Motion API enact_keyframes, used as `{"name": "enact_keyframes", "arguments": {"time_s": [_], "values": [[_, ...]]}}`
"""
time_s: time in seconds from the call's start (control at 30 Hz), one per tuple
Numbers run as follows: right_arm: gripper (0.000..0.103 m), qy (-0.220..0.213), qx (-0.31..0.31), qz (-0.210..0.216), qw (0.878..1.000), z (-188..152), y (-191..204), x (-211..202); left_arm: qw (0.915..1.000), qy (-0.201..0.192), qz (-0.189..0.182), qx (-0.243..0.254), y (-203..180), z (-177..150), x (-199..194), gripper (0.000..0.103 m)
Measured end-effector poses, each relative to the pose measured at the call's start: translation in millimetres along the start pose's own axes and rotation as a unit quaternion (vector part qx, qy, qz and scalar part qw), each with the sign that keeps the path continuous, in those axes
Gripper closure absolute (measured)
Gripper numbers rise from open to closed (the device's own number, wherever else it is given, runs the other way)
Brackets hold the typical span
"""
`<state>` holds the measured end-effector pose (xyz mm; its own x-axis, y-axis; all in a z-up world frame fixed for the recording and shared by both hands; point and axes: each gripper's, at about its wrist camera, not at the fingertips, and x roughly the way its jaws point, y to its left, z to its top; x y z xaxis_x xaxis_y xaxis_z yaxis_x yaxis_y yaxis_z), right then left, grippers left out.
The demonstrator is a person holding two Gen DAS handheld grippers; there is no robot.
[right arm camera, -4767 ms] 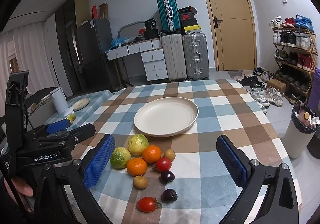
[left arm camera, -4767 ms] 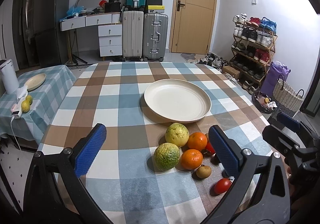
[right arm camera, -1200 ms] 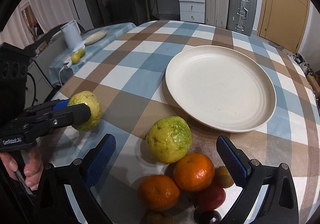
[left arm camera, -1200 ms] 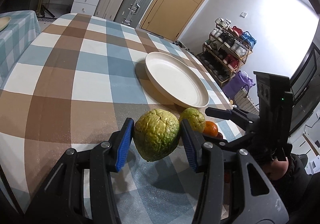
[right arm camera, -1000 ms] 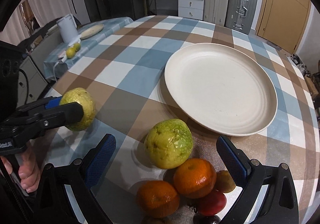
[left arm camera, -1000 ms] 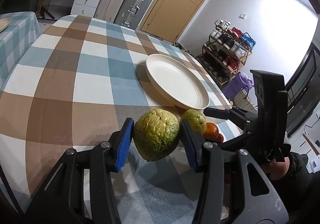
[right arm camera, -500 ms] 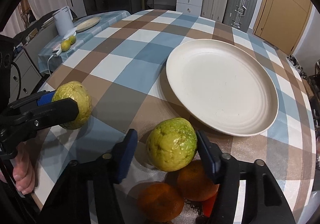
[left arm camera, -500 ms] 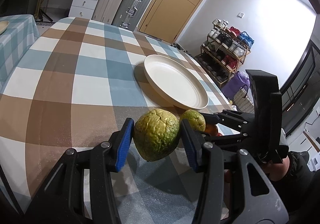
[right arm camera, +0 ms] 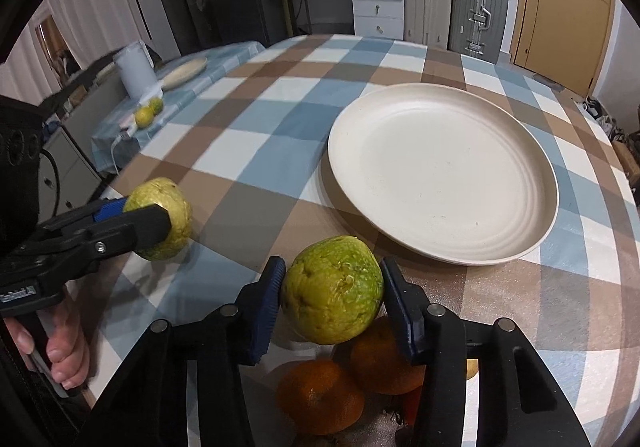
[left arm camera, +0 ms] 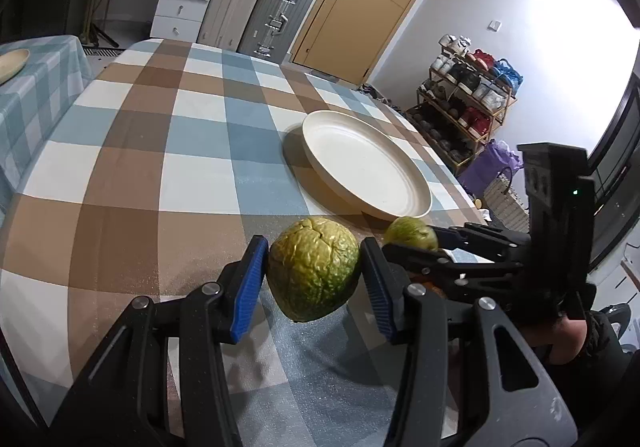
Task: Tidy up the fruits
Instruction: 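Carry both citrus fruits onto the cream plate and lower them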
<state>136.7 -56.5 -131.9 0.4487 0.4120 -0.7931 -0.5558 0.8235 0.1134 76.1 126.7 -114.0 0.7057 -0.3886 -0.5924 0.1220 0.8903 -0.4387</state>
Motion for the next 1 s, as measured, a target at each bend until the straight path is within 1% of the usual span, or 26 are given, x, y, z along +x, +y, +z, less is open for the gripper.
{"name": "enact_keyframes", "arguments": {"time_s": [0.17, 0.3, 0.47, 0.57, 0.67, 0.8, 1.0], "values": [[0.053, -0.036, 0.041, 0.04, 0.998, -1.5, -16.3, -13.7, 0.9999, 0.001, 0.012, 0.008, -7.8, 2.9, -0.7, 0.058], [0.054, -0.067, 0.064, 0.067, 0.993, -1.7, -26.6, -26.1, 0.9997, 0.014, 0.017, 0.008, -14.3, 7.4, 4.4, 0.058], [0.054, -0.121, 0.083, 0.085, 0.985, 2.2, -42.1, -52.5, 0.9995, 0.015, 0.02, 0.02, -29.3, 26.1, 9.6, 0.058], [0.054, -0.141, 0.09, 0.089, 0.982, 7.8, -56.6, -66.1, 0.9995, 0.013, 0.019, 0.023, -38.6, 42.3, 19.5, 0.058], [0.054, -0.149, 0.097, 0.09, 0.98, 19.2, -74.3, -72.9, 0.9994, 0.008, 0.02, 0.027, -49.5, 60.9, 35.8, 0.058], [0.054, -0.157, 0.111, 0.094, 0.977, 38.6, -100.7, -76.5, 0.999, 0.01, 0.014, 0.041, -62.7, 88.4, 63.0, 0.058], [0.054, -0.148, 0.126, 0.108, 0.975, 66.6, -132.7, -58.0, 0.9981, 0.029, 0.01, 0.053, -70.0, 127.1, 114.1, 0.058]]}}
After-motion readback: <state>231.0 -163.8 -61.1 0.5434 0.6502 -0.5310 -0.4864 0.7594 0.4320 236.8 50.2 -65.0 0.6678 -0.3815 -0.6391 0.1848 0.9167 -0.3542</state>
